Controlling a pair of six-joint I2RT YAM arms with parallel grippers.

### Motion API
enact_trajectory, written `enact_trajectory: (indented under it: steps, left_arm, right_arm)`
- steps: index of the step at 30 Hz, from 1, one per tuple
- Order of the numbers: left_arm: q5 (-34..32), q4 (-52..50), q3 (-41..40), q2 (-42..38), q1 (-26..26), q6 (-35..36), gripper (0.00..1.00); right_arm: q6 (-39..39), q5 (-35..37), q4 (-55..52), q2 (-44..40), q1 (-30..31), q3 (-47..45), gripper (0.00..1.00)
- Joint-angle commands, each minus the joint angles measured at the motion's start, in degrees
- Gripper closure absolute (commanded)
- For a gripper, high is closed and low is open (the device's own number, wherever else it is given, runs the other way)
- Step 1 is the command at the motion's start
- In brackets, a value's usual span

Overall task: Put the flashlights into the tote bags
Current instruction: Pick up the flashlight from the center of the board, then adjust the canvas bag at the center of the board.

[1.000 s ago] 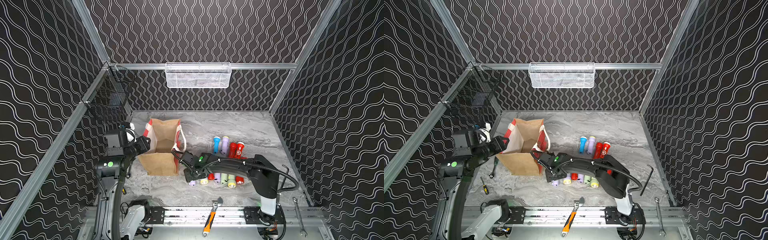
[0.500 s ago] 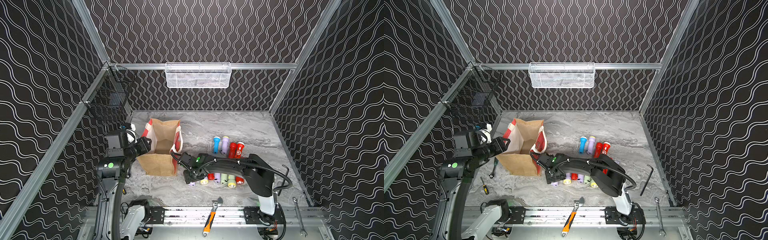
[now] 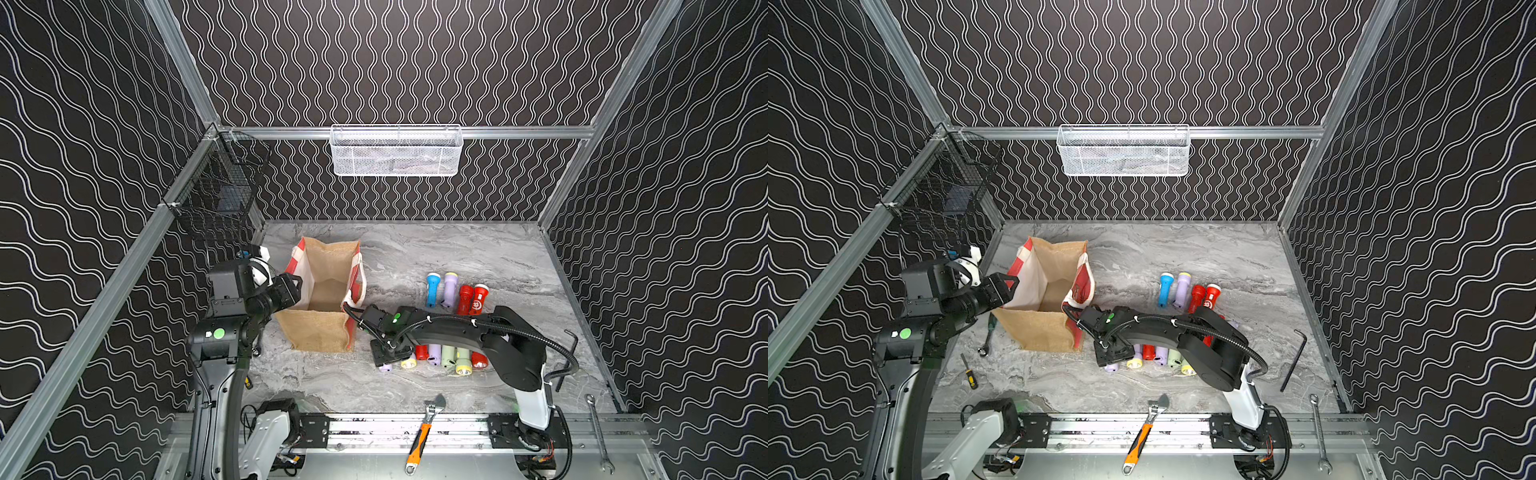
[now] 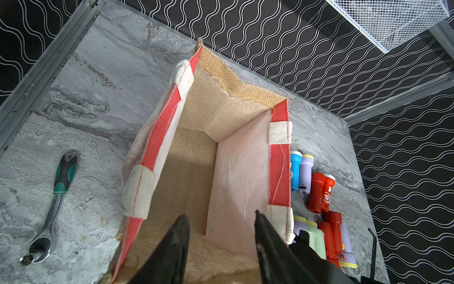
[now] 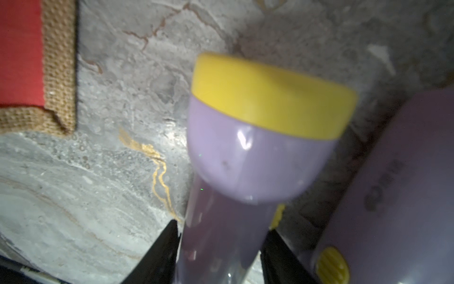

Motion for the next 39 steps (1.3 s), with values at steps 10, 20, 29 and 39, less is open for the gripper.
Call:
enact_trajectory:
  steps: [10,20,29,39]
  left_arm:
    - [-3.2,-0.4,2.0,0.4,0.1,2.2,0.52]
    - [-2.1,-3.3,6.4,6.7,0.1,5.3,0.52]
    - [-10.5,-5.5,12.2,16.2,0.1,10.2,0.52]
    - [-13.7,-6.5,14.0,23.8,0.3,12.7,0.52]
  right_arm:
    - [-0.4,2.7,-2.2,-2.1,-0.7,-0.9,0.68]
    - [-4.0,10.3,-3.1,-14.1,-1.9,0.4,0.71]
    - [-8.0,11.9,5.5,-25.8,-7.3,-0.5,0.71]
    - [-15.7,2.3,11.0,-22.3,-12.1,11.5,0.71]
